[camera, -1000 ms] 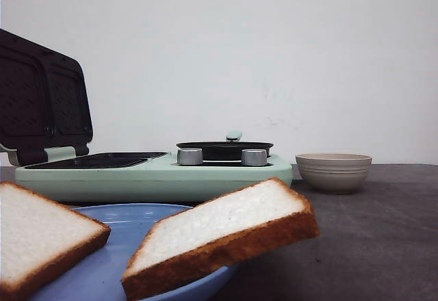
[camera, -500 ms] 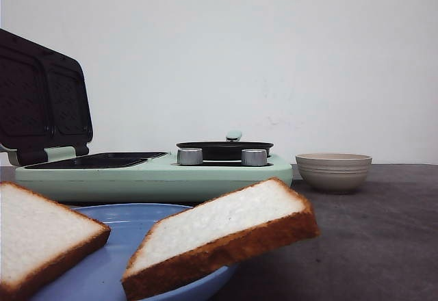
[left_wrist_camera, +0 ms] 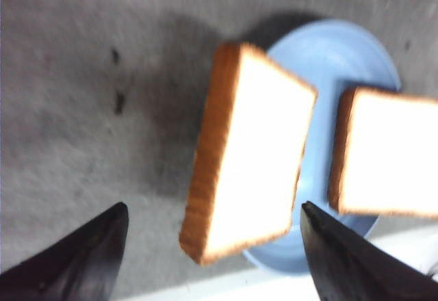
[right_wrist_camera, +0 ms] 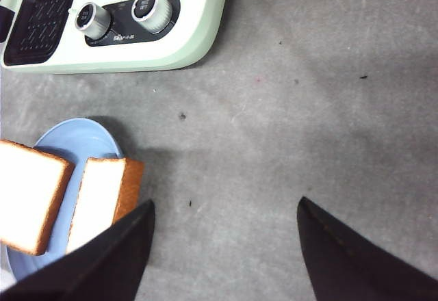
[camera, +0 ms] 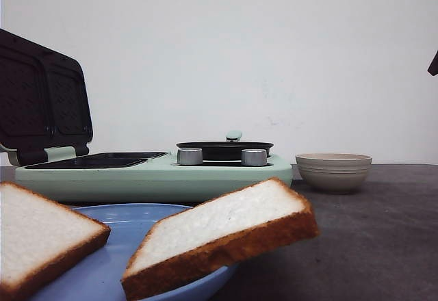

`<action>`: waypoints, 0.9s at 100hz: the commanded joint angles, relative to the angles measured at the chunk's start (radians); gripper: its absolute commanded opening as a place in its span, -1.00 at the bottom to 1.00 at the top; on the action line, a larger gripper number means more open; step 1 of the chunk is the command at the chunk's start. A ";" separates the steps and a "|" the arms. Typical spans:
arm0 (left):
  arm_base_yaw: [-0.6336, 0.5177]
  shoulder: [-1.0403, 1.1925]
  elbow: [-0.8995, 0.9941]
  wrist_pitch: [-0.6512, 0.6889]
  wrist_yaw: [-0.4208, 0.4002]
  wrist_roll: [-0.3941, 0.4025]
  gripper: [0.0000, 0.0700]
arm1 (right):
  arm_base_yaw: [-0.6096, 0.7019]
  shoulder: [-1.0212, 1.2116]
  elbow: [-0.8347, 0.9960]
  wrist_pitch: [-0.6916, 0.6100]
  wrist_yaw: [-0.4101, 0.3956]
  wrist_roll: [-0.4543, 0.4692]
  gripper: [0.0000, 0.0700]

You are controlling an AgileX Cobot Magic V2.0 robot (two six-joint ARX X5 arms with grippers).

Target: Make breakfast with bread and shrimp

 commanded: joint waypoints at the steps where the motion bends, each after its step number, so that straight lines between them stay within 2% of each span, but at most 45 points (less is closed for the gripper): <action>1: -0.021 0.026 0.000 -0.004 0.005 0.014 0.24 | 0.004 0.006 0.015 0.008 -0.013 -0.014 0.18; 40: -0.153 0.170 0.000 0.035 0.004 0.025 0.24 | 0.004 0.006 0.015 0.008 -0.027 -0.013 0.18; 79: -0.222 0.299 0.000 0.121 0.005 0.030 0.23 | 0.004 0.006 0.015 0.008 -0.043 -0.013 0.18; 84: -0.225 0.309 0.000 0.130 0.005 0.031 0.18 | 0.004 0.006 0.015 0.008 -0.043 -0.013 0.18; 90: -0.228 0.318 0.000 0.138 0.005 0.033 -0.08 | 0.004 0.006 0.015 0.008 -0.043 -0.013 0.18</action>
